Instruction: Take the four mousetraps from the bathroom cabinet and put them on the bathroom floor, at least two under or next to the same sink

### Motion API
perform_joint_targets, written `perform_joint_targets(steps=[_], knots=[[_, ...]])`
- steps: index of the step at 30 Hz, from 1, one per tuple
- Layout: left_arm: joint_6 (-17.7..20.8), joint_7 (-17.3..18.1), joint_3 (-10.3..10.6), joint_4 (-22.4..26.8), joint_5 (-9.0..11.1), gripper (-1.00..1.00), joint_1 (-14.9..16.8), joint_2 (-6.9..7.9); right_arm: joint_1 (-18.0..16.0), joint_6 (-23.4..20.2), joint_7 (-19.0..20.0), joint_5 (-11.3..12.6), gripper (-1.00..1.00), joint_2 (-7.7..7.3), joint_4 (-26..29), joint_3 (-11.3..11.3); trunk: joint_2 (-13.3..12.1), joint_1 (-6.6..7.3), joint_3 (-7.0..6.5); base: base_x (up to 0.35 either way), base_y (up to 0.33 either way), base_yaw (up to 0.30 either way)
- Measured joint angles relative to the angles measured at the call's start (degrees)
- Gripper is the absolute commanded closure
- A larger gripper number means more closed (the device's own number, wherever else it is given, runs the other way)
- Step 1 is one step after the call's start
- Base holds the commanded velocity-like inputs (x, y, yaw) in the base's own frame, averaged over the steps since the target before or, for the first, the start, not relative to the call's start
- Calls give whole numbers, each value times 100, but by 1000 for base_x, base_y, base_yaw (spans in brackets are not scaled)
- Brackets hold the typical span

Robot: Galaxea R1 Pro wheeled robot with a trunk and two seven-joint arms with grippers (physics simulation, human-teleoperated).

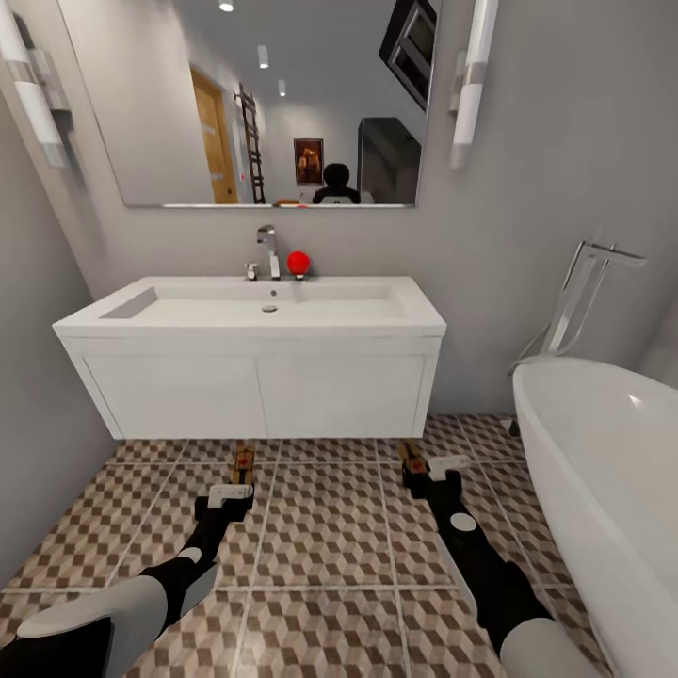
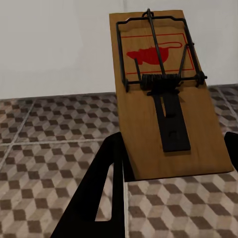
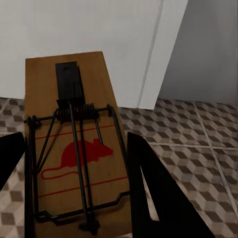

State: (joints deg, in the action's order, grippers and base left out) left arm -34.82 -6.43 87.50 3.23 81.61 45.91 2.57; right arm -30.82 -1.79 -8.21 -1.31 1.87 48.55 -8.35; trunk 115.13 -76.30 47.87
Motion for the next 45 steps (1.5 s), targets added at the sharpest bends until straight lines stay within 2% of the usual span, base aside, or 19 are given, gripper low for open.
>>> perform_joint_targets(steps=[11,19,21,24,27,40,45], knots=[[0,0,0,1,-2,100,-2,0,2,442,7,7,100,7,-68,-18,441,-242,198,0,0,0],[49,1,5,6,-4,100,-1,-24,1,295,-29,7,100,7,-197,-12,762,-418,341,0,0,0],[341,0,5,7,-6,100,-4,-68,0,129,-32,8,100,8,-205,-10,842,-461,377,0,0,0],[1215,-2,-13,6,-7,100,-5,-144,1,-3,-27,7,100,8,-198,-9,844,-462,378,0,0,0],[1526,-6,-23,6,-12,100,-5,-168,1,-29,-26,7,100,8,-194,-8,844,-462,377,0,0,0],[1633,-9,-42,16,-13,100,-1,-173,-1,-61,-21,1,100,8,-219,-8,844,-462,377,0,0,0],[1642,-18,-45,99,-13,100,2,-186,-1,-357,-19,0,100,8,-257,-6,844,-462,377,0,0,0]])
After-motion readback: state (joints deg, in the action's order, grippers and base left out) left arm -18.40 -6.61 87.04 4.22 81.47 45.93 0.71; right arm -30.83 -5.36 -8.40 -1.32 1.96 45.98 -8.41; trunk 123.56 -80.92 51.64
